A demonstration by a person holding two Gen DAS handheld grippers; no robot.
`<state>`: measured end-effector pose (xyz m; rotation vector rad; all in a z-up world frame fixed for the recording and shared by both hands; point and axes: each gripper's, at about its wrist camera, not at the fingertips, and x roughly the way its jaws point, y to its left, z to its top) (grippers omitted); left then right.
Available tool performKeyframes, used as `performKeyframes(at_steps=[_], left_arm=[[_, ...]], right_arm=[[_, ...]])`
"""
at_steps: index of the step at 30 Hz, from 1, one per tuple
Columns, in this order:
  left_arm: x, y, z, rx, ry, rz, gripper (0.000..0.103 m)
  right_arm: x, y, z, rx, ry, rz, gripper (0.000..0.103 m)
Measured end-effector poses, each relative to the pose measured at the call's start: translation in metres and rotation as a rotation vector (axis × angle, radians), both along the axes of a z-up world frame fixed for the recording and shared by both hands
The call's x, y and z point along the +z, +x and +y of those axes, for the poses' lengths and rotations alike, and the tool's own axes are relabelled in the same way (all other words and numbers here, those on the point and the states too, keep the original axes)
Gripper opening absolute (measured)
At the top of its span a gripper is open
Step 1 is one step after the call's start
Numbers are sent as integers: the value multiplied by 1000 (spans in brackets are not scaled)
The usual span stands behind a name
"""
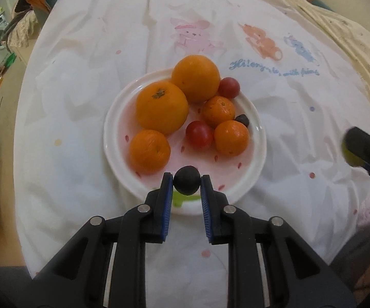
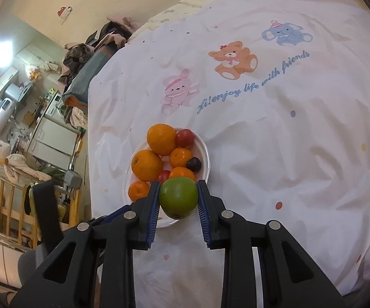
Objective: Organize fruits
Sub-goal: 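Lower the lime and plum onto the pink plate with both tools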
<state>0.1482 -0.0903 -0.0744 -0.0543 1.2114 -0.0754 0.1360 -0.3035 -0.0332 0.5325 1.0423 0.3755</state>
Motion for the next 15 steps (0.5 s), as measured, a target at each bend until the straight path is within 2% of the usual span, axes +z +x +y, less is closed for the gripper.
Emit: performKeyframes(at_steps=[3,6,9,14,15], left_arm=[[-9,6,-3,13,8,27,18],[-14,10,-8,5,59,33,19],[-15,11,-8,5,53,20,19],[-18,14,-2,21,35,57,19],[-17,13,0,24,26,59,24]], right_arm=[[0,3,-1,-3,0,-2,30],[-1,5,1,1,-6,1,30],[-2,6,1,6,-8,5,30],[-2,7,4,12,-20,6,30],[-3,7,4,13,-24,6,30]])
